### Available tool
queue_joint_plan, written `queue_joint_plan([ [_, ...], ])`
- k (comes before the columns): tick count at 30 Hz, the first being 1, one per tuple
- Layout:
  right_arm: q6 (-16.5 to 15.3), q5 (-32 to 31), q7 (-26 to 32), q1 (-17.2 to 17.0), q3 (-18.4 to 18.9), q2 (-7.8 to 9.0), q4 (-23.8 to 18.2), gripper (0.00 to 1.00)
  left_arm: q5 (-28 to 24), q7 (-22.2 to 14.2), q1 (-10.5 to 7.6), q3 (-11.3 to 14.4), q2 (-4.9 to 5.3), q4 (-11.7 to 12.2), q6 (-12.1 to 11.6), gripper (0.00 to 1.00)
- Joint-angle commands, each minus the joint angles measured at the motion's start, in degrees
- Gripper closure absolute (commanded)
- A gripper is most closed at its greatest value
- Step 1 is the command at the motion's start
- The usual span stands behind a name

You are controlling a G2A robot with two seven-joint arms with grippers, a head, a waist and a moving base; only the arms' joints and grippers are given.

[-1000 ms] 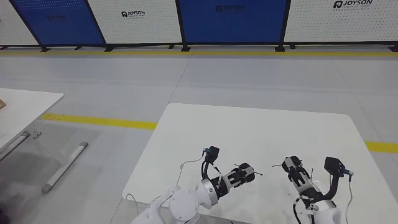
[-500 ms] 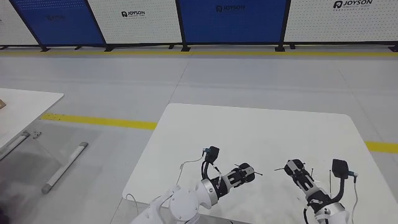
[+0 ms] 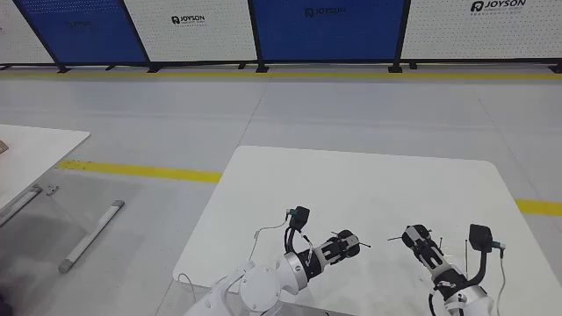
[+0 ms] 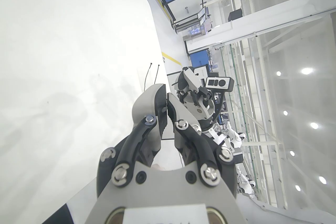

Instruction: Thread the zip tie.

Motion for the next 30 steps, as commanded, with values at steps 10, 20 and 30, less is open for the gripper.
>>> queue_joint_plan([
  [10, -1.56, -0.60, -2.56, 1.20, -0.52, -0.67, 2.00, 1.00, 0.00, 0.00, 0.00, 0.00, 0.00, 0.00, 0.00, 1.00],
  [20, -7.75, -4.59, -9.04, -5.51, 1.07, -1.03, 1.72, 1.00, 0.00, 0.00, 0.00, 0.00, 0.00, 0.00, 0.00, 1.00],
  [30, -10.76, -1.19, -11.15, -8.28, 2.88, -1.53, 2.19, 1.00, 0.00, 0.00, 0.00, 0.00, 0.00, 0.00, 0.00, 1.00],
])
